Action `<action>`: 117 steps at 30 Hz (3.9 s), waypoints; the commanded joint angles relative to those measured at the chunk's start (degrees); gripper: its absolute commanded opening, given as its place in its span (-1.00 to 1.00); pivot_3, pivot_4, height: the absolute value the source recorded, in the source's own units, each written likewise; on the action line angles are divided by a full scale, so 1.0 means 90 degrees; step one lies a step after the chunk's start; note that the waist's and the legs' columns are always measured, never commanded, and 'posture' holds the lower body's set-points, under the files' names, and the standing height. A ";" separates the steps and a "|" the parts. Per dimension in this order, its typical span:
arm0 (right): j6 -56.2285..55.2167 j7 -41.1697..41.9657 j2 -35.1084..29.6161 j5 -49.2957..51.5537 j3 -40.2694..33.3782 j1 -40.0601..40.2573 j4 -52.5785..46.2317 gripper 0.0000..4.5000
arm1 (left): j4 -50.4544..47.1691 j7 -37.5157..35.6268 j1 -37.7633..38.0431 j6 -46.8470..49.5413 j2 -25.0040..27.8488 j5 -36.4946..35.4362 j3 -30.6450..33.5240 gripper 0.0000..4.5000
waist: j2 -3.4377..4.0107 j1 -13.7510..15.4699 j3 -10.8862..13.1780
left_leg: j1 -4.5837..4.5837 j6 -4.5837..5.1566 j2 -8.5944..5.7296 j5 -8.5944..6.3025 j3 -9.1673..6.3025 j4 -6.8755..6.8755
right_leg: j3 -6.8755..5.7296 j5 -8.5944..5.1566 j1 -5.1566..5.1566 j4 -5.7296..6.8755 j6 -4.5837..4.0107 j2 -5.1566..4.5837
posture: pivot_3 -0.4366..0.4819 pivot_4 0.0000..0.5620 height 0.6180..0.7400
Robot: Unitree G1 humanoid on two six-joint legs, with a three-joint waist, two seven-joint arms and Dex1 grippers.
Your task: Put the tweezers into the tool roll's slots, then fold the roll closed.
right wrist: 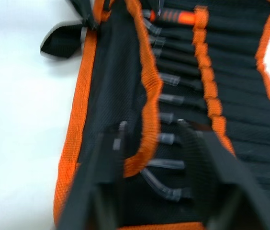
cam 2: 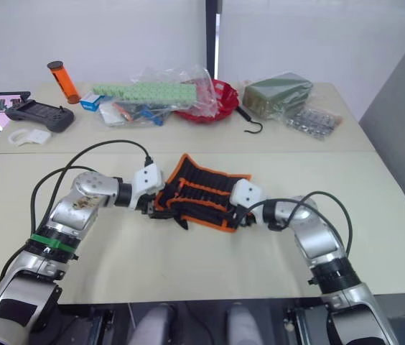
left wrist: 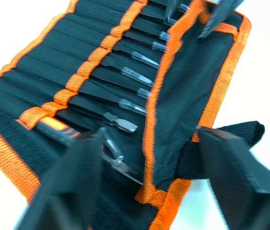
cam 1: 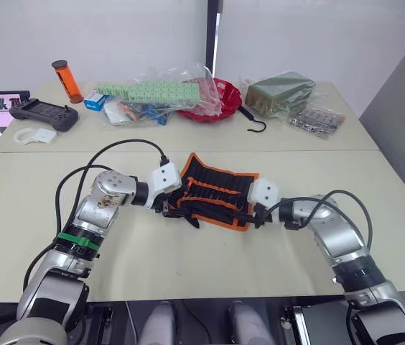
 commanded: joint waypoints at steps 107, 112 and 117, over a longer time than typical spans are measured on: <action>0.0510 -0.3556 0.1646 -0.0648 -0.0160 0.1199 -0.0055 -1.00 | 0.2025 0.2174 0.0886 -0.1632 -0.1568 0.0112 0.0591 -0.98 | 0.0014 0.0138 -0.0030 | 0.0088 0.0005 -0.0002 0.0002 -0.0002 -0.0019 | -0.0001 -0.0007 0.0096 -0.0036 0.0011 0.0000 | -0.05 -0.47 1.00; 0.0476 -0.3403 0.1608 -0.0534 -0.0145 0.1235 -0.0194 -1.00 | 0.1828 0.2062 0.0908 -0.1544 -0.1581 -0.0144 0.0735 -0.98 | 0.0018 0.0133 -0.0032 | 0.0117 0.0005 0.0000 0.0002 -0.0002 -0.0030 | -0.0001 -0.0024 0.0129 -0.0062 0.0041 0.0000 | -0.05 -0.47 1.00; 0.0554 -0.3004 0.1623 0.0062 -0.0426 0.1106 -0.0734 -1.00 | 0.0712 0.1572 0.0967 -0.1093 -0.1481 -0.0991 0.1141 -0.98 | 0.0021 0.0101 -0.0028 | 0.0099 0.0005 0.0001 0.0002 -0.0002 -0.0034 | 0.0000 -0.0020 0.0111 -0.0062 0.0034 0.0000 | -0.05 -0.47 1.00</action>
